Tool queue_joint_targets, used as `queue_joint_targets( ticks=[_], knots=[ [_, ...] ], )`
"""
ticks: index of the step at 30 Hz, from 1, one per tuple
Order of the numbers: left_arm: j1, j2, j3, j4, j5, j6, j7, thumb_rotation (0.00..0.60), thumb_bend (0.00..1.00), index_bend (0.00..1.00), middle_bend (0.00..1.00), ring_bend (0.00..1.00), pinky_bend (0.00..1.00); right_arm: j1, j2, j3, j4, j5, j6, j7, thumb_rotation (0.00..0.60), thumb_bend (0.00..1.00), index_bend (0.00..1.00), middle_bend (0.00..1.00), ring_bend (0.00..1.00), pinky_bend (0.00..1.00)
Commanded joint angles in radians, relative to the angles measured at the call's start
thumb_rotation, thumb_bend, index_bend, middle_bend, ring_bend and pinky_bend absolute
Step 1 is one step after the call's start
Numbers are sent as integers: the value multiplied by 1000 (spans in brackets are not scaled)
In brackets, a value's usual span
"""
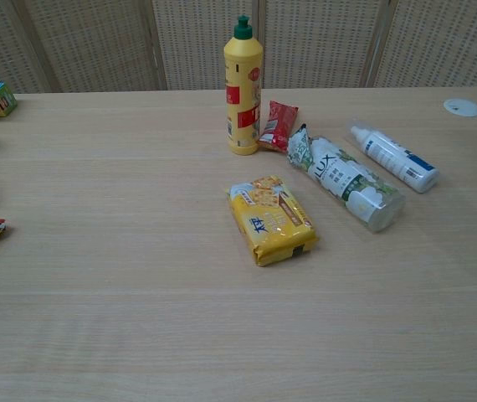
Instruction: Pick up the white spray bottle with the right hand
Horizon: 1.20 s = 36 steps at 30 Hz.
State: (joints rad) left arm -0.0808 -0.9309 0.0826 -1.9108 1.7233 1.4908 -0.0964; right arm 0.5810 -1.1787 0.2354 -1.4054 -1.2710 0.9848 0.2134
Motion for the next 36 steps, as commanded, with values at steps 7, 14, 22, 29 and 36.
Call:
queue_joint_targets(
  ticks=[7,14,22,29,36],
  knots=[
    [-14,-10,-11,0,-16,-19,6,600,313,0,0,0,0,3,-5,3,11,7,-4,4,600,294,0,0,0,0],
    [-35,13,-26,-4,-35,-41,7,600,311,0,0,0,0,-6,4,-2,-3,13,1,-4,600,295,0,0,0,0],
    [-63,18,-42,-7,-64,-81,1,600,313,0,0,0,0,-41,34,-16,-30,38,24,-49,600,296,0,0,0,0],
    [-94,-3,-61,-6,-94,-122,13,600,312,0,0,0,0,-71,67,-36,-69,46,27,-68,600,296,0,0,0,0],
    [-122,-18,-72,-24,-104,-157,43,600,313,0,0,0,0,-41,31,-61,-77,34,-53,-68,600,295,0,0,0,0]
  ],
)
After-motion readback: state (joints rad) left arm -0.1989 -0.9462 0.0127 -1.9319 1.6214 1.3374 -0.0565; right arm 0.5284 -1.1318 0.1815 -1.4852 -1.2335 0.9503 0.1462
